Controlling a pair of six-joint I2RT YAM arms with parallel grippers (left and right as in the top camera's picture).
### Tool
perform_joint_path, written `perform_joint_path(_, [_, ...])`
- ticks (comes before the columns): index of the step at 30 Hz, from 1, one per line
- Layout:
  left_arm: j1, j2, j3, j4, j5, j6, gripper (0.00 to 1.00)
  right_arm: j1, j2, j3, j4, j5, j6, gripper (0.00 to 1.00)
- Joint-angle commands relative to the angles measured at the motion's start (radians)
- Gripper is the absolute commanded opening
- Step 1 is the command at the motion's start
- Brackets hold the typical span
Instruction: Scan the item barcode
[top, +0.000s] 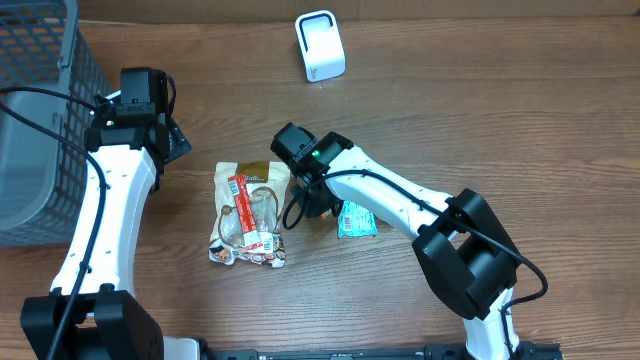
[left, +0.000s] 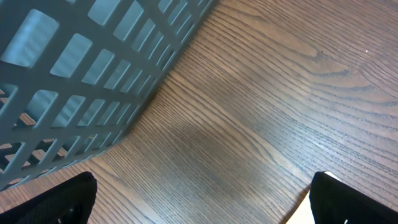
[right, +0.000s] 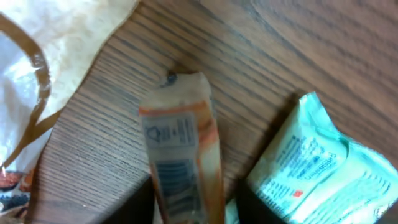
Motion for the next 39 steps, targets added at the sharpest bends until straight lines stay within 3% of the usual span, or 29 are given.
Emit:
perform_joint_path(1, [-0.002,0.004,0.016,0.002,-0.013,0.019,1.0,0.002,-0.025,-0.006,0.015,-0.032,0.036,0.51])
perform_joint_path(6, [-0.002,0.004,0.016,0.002,-0.013,0.019,1.0,0.002,-0.025,-0.006,0.044,-0.059,0.114,0.52])
perform_joint_path(10, [-0.002,0.004,0.016,0.002,-0.013,0.019,1.0,0.002,-0.025,-0.006,0.061,-0.058,0.18,0.25])
perform_joint_path(13, [-0.003,0.004,0.016,0.002,-0.013,0.019,1.0,0.002,-0.025,-0.006,0.063,-0.058,0.22,0.22])
perform_joint_path(14, [-0.003,0.004,0.016,0.002,-0.013,0.019,1.0,0.002,-0.025,-0.006,0.065,-0.06,0.232,0.31])
perform_joint_path(18, [-0.003,0.004,0.016,0.002,-0.013,0.019,1.0,0.002,-0.025,-0.006,0.068,-0.061,0.252,0.49])
perform_joint_path(24, [-0.003,0.004,0.016,0.002,-0.013,0.019,1.0,0.003,-0.034,0.015,0.056,-0.055,0.261,0.51])
perform_joint_path(27, [-0.003,0.004,0.016,0.002,-0.013,0.019,1.0,-0.007,-0.072,0.078,0.013,-0.05,0.261,0.59])
perform_joint_path(33, [-0.003,0.004,0.016,0.002,-0.013,0.019,1.0,-0.063,-0.172,0.164,-0.115,0.045,0.266,1.0])
perform_joint_path(39, [-0.003,0.004,0.016,0.002,-0.013,0.019,1.0,-0.194,-0.208,0.165,-0.276,0.048,0.325,1.0])
